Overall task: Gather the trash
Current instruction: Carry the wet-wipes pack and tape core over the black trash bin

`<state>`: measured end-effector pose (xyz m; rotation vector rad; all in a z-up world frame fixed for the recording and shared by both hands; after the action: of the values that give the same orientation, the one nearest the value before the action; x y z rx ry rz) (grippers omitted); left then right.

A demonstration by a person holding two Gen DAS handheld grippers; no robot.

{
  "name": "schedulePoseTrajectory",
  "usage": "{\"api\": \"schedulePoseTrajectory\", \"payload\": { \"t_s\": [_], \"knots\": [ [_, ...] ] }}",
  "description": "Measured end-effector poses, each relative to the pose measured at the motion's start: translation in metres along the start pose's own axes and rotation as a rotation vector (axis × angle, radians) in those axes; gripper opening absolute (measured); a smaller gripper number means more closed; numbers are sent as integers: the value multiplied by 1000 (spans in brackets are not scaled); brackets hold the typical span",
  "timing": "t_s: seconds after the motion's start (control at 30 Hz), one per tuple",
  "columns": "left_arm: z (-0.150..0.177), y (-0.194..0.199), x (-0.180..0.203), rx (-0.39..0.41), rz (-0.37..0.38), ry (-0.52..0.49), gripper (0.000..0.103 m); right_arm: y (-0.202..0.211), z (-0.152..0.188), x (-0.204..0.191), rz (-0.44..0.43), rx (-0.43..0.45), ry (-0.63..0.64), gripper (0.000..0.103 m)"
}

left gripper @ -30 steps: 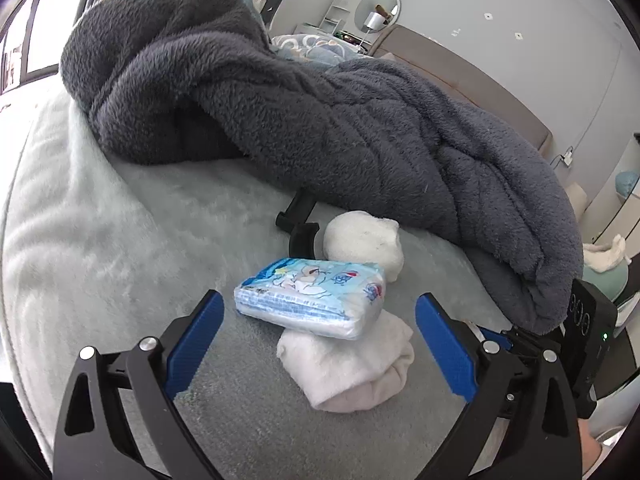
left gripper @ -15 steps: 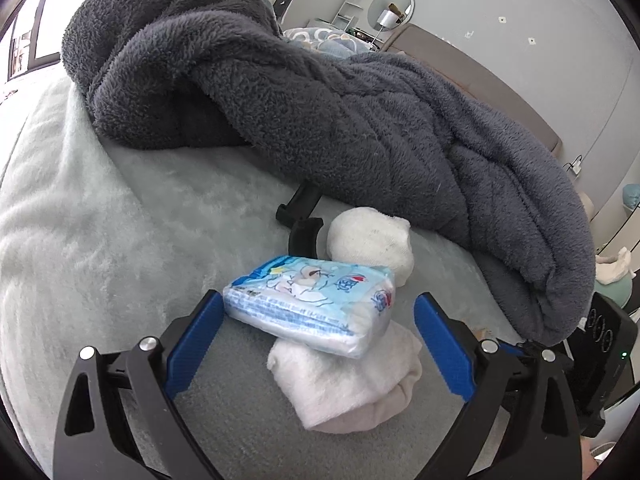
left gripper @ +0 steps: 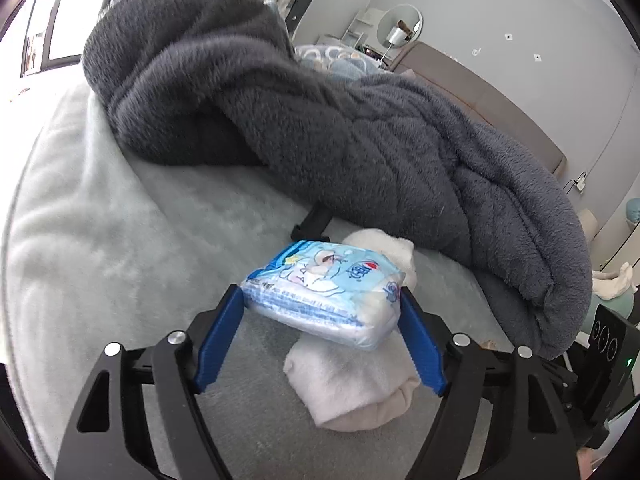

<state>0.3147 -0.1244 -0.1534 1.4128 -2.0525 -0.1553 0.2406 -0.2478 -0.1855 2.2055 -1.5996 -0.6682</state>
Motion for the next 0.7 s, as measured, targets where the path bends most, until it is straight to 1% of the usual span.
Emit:
{"api": "schedulePoseTrajectory", "payload": {
  "t_s": [0.17, 0.37, 0.53, 0.7],
  "knots": [
    [-5, 22, 0, 42, -20, -64, 78, 5, -7, -11, -5, 12, -39, 51],
    [-7, 47, -5, 57, -51, -119, 78, 7, -18, -30, -30, 29, -98, 51],
    [-5, 64, -15, 61, -70, -131, 78, 8, -27, -48, -47, 43, -132, 51],
    [1, 79, -25, 47, -81, -135, 78, 7, -29, -66, -69, 41, -165, 51]
  ]
}}
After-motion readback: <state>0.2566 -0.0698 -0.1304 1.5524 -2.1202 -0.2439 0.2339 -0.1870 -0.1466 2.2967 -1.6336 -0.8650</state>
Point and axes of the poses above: each gripper's, at about its wrist camera, not at the fingertips, and y roughly against the way its jaws point, x to its right, z to its underside, the point moved 7 cm from there along -y, roughly the way its jaws point, and after that the axes turned 13 degrees about x, right-handed, at the moved point
